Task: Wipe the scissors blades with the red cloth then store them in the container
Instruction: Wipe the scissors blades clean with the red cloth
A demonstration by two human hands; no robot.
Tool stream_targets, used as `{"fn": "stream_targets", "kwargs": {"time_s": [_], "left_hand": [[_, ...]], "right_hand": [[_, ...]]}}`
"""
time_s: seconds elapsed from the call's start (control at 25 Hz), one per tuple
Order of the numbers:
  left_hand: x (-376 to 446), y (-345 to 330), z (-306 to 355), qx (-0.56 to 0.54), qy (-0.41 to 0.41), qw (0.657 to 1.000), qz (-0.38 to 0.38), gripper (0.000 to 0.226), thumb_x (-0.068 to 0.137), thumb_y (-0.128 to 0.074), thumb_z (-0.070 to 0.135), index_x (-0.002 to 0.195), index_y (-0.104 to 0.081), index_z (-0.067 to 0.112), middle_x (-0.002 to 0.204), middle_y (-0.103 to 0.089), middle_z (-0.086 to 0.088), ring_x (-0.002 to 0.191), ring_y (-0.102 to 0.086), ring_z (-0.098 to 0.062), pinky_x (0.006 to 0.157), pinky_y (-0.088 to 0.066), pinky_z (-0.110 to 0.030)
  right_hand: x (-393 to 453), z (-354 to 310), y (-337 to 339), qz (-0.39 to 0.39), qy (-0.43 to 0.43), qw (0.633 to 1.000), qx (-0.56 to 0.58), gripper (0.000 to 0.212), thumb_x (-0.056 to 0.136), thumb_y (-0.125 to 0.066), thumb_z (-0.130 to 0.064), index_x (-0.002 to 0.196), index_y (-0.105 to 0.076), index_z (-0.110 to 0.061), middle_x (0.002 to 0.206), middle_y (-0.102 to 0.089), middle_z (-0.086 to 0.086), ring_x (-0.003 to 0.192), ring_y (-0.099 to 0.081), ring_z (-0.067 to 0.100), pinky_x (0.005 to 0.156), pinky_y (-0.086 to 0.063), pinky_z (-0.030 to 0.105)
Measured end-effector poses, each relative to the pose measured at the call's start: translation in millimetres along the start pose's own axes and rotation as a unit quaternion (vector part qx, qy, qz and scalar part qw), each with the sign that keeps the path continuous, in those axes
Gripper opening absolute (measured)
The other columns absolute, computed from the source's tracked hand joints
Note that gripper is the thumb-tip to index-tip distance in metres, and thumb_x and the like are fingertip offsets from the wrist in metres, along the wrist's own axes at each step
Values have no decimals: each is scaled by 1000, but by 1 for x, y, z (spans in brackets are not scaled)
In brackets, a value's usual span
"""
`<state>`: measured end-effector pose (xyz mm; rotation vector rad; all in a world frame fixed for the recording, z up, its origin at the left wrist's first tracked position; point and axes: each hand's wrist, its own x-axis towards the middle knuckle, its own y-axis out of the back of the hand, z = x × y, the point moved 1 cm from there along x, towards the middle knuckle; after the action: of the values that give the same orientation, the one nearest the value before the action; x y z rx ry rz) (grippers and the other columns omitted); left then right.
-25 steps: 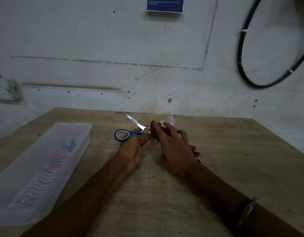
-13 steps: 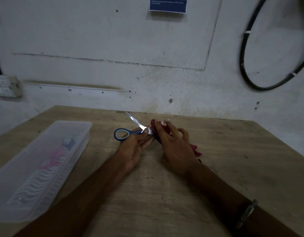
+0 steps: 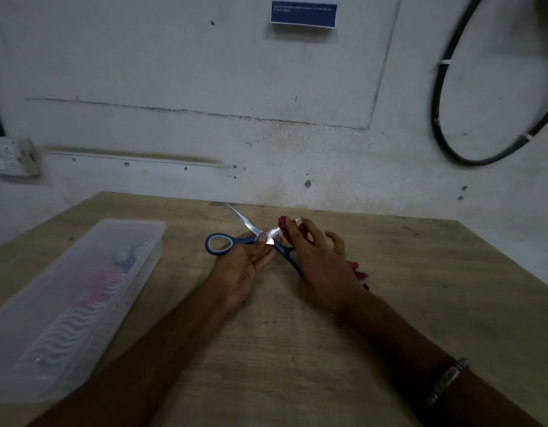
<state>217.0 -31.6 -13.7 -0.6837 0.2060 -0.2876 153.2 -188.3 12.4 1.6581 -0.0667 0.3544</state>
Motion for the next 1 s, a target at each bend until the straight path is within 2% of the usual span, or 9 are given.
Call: {"fn": "stream_targets", "kwargs": {"time_s": [0.16,0.2,0.28,0.36,0.48,0.68,0.76,0.88,1.0], "left_hand": [[-4,-4,-3,16,-4,1000,19,13,98,-60,2,109,-66,3,124,-70,-17,117,-68,-26,96,-55,-34],[-4,-6,-2,18,-7,1000,15,11,98,-60,2,107,-67,4,124,-70,-18,117,-68,-26,96,-56,-34],[-7,-5,-1,19,-8,1000,4,15,99,-59,3,111,-67,3,124,-71,-19,118,-68,-27,98,-55,-34],[-6,-4,-2,23,-19,1000,-9,21,100,-58,4,119,-67,1,121,-74,-16,114,-70,-25,100,-55,-35],[-3,-1,-2,7,-35,999,-12,25,98,-58,1,122,-67,-1,119,-74,-18,111,-72,-28,96,-59,-37],[-1,0,-3,0,-30,1000,-10,32,97,-62,4,128,-62,-1,125,-72,-17,114,-71,-27,93,-60,-33],[-2,0,-2,-7,-23,1000,-1,32,97,-61,5,129,-61,-2,124,-72,-18,112,-71,-25,90,-61,-31],[-4,-2,0,-8,-10,1000,2,33,97,-62,6,129,-60,-1,122,-72,-18,106,-74,-21,87,-62,-29],[-3,-2,-1,2,-32,999,3,23,97,-62,4,119,-66,1,123,-73,-18,105,-74,-22,91,-61,-32]], "right_hand": [[1,22,-1,51,-70,994,59,88,102,-49,-49,162,9,-22,170,0,13,157,-7,25,123,-10,52],[1,25,1,59,-74,993,71,89,101,-51,-46,162,7,-20,170,0,13,156,-10,26,122,-13,52],[-3,20,5,74,-52,992,84,94,96,-59,-28,163,6,-21,171,2,10,156,-10,27,123,-16,54],[-7,5,4,69,-4,995,79,103,87,-62,-15,163,6,-25,171,4,6,155,-5,26,124,-13,54],[-4,-13,-4,26,55,997,44,110,79,-64,-18,163,7,-26,170,3,8,155,1,26,124,-9,53],[0,-3,-6,24,20,1000,0,112,78,-63,-21,161,13,-26,170,0,14,157,9,22,122,-1,55],[1,2,-4,27,-15,999,22,111,84,-64,-23,161,16,-26,171,4,12,157,8,23,123,-1,57],[-3,13,5,76,-61,993,64,108,91,-65,-26,160,18,-25,170,10,7,158,2,23,123,-6,56],[-10,1,7,63,-8,995,71,110,84,-63,-15,161,14,-26,169,18,7,157,8,22,123,-1,53]]}}
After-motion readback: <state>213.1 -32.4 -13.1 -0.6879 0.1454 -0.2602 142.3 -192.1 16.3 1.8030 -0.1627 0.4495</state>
